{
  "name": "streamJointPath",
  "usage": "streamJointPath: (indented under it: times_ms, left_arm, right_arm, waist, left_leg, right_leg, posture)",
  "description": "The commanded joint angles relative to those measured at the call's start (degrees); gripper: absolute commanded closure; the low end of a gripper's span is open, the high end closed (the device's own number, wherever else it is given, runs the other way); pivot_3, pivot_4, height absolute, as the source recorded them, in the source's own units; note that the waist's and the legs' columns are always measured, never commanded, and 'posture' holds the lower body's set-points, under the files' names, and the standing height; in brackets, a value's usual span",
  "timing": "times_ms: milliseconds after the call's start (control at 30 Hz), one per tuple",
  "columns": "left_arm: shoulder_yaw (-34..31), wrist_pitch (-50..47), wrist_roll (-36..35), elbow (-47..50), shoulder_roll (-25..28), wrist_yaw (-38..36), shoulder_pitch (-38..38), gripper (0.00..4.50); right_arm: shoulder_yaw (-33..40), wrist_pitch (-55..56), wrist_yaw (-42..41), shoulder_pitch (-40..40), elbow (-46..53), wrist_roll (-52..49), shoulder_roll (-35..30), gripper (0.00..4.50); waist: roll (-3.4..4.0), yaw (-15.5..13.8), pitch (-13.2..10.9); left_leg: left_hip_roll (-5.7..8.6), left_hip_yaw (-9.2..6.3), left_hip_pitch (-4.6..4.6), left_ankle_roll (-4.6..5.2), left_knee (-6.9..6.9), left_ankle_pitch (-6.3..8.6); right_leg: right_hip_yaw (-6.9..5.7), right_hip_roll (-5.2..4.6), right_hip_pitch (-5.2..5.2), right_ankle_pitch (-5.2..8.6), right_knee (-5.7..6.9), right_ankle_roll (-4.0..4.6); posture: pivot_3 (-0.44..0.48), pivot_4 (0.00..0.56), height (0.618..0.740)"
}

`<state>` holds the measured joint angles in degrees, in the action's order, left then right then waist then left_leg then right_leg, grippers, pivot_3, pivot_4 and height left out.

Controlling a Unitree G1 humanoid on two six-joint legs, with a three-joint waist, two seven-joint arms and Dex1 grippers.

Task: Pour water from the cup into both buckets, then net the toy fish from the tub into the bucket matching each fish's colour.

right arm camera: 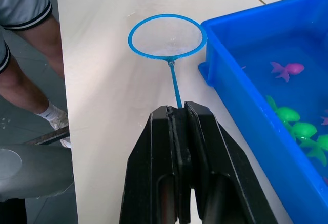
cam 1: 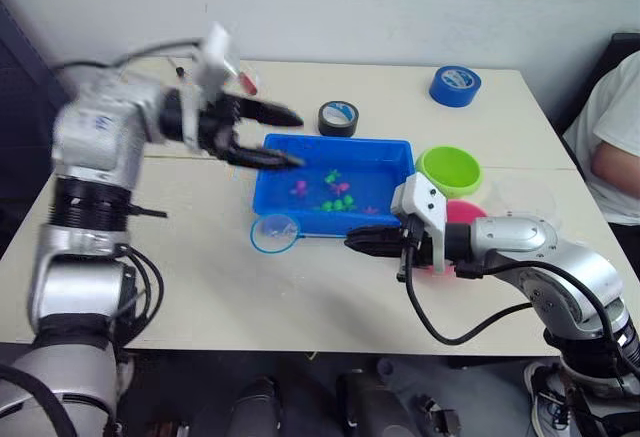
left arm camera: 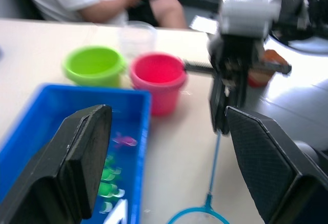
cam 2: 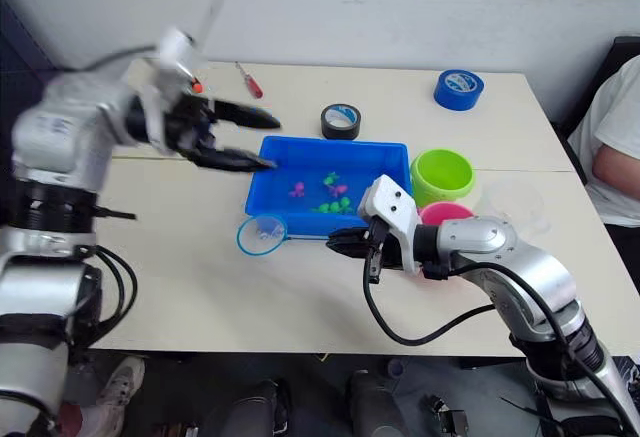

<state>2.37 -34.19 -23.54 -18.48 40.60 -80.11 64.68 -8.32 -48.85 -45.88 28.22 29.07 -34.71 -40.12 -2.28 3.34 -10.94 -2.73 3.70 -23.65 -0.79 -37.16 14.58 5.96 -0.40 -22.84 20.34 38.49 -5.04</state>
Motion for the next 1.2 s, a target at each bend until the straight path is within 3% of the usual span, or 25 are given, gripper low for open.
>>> streamJointPath:
  times_ms: [33, 200, 433, 567, 767, 1200]
  left_arm:
    - [-5.7, -1.55, -0.05, -1.73, 5.24, 4.0, 0.16, 0.63]
    - [-10.05, 1.31, 0.77, -4.97, 11.02, 7.07, -4.63, 0.63]
    - [-12.15, 2.47, -0.04, 1.48, 9.97, 11.17, -12.49, 0.63]
    - [-11.77, 3.53, -0.17, 2.81, 9.87, 10.77, -15.31, 0.63]
    - [-8.68, 4.12, -0.78, 5.44, 11.51, 4.24, -20.36, 0.63]
    - [-7.24, 5.65, -0.72, 6.07, 9.04, 3.24, -20.51, 0.63]
  right_arm:
    - [3.91, 0.45, -0.13, -0.01, 1.61, -0.95, -1.29, 4.5]
    - [7.49, -0.03, 0.69, 0.34, 1.04, -2.05, -1.6, 4.5]
    - [12.75, -2.5, 4.67, 4.35, -0.67, -3.88, -0.75, 4.5]
    - [10.37, 0.4, 5.99, 7.73, -6.1, 3.69, -4.37, 4.5]
    - [3.58, 12.07, 3.58, 9.16, -13.92, 17.35, -10.13, 4.5]
    - [-3.91, 33.49, -0.41, 8.89, -23.23, 39.47, -17.23, 4.5]
  waist:
    - [0.0, 0.0, 0.0]
    - [0.02, 0.38, -0.01]
    - [0.0, -0.39, -0.01]
    - [0.0, -0.27, -0.01]
    - [0.05, 0.27, -0.03]
    - [0.06, 0.19, -0.04]
  left_leg:
    - [0.01, 0.01, 0.03, 0.0, -0.01, 0.0]
    - [-0.02, 0.05, 0.11, -0.03, 0.03, -0.02]
    - [0.02, -0.04, 0.02, -0.04, -0.02, -0.02]
    - [0.02, -0.06, -0.02, -0.04, 0.0, -0.01]
    - [-0.02, 0.08, 0.08, -0.04, 0.06, -0.01]
    - [0.01, 0.28, -0.18, -0.06, -0.02, -0.03]
  right_leg:
    - [0.01, -0.01, 0.02, 0.0, 0.03, 0.0]
    - [0.03, 0.0, 0.01, 0.02, 0.07, 0.03]
    - [-0.1, -0.15, 0.03, 0.04, 0.09, 0.08]
    - [-0.11, -0.15, 0.0, 0.04, 0.06, 0.08]
    - [0.02, -0.03, -0.02, 0.05, 0.06, 0.1]
    - [0.1, -0.01, -0.5, 0.05, 0.31, 0.1]
  posture:
    - [0.0, 0.15, 0.734]
    - [0.0, 0.15, 0.734]
    - [0.0, 0.15, 0.734]
    - [0.0, 0.15, 0.734]
    - [0.0, 0.15, 0.734]
    - [0.0, 0.15, 0.734]
